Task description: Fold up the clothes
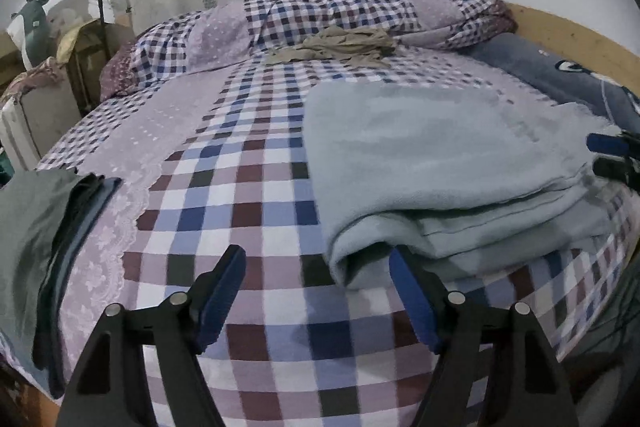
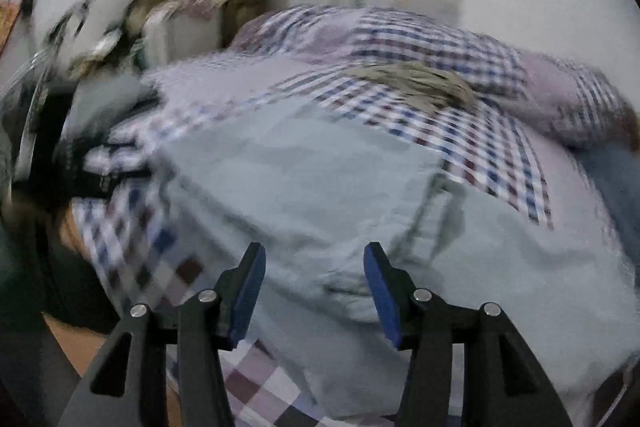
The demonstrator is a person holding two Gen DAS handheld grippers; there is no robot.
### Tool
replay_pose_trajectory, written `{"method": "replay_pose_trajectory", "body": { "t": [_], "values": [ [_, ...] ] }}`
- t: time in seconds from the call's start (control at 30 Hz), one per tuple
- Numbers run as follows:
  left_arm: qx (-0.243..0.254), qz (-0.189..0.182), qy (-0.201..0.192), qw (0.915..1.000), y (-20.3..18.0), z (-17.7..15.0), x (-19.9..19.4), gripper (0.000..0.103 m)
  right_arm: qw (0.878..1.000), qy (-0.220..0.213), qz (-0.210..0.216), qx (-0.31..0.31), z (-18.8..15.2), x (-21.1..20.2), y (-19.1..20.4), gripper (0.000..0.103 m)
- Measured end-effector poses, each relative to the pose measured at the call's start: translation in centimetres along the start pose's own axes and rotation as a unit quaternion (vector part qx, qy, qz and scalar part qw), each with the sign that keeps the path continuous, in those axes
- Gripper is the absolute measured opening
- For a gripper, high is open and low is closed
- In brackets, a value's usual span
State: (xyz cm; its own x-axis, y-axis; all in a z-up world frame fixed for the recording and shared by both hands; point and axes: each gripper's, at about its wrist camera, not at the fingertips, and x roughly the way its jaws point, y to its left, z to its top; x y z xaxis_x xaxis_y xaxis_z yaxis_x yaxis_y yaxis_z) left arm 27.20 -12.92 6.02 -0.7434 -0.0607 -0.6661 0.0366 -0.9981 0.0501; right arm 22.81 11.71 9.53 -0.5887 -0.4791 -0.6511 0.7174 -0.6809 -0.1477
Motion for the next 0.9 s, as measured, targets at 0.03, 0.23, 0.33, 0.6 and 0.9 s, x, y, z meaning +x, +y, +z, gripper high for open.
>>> {"method": "replay_pose_trajectory", "body": {
  "t": [0.03, 0.23, 0.33, 0.6, 0.9],
  "values": [
    [0.0, 0.004, 0.005, 1.0, 0.0, -0.1, 0.2, 0.067, 1.0, 0.008, -0.003, -0.024, -0.1, 0.6, 0.8, 0.055],
    [-0.012, -0.014, -0.003, 0.9998, 0.2, 0.2, 0.3, 0.053, 0.985, 0.023, -0.087, -0.147, -0.7, 3.0, 4.6, 0.055],
    [0.009, -0.013, 0.004, 0.9999, -0.6, 0.4, 1.1, 0.053, 0.977, 0.029, -0.109, -0.182, -1.1, 4.1, 5.4, 0.054],
    [-0.004, -0.032, -0.005, 0.9995, -0.5, 2.0, 3.3, 0.054, 0.974, 0.046, -0.122, -0.187, -0.9, 5.5, 5.2, 0.048],
    [-0.14, -0.093, -0.018, 0.9856, 3.4, 1.9, 3.7, 0.01, 0.982, 0.077, -0.084, -0.149, 0.1, 3.9, 6.4, 0.01]
  ]
}}
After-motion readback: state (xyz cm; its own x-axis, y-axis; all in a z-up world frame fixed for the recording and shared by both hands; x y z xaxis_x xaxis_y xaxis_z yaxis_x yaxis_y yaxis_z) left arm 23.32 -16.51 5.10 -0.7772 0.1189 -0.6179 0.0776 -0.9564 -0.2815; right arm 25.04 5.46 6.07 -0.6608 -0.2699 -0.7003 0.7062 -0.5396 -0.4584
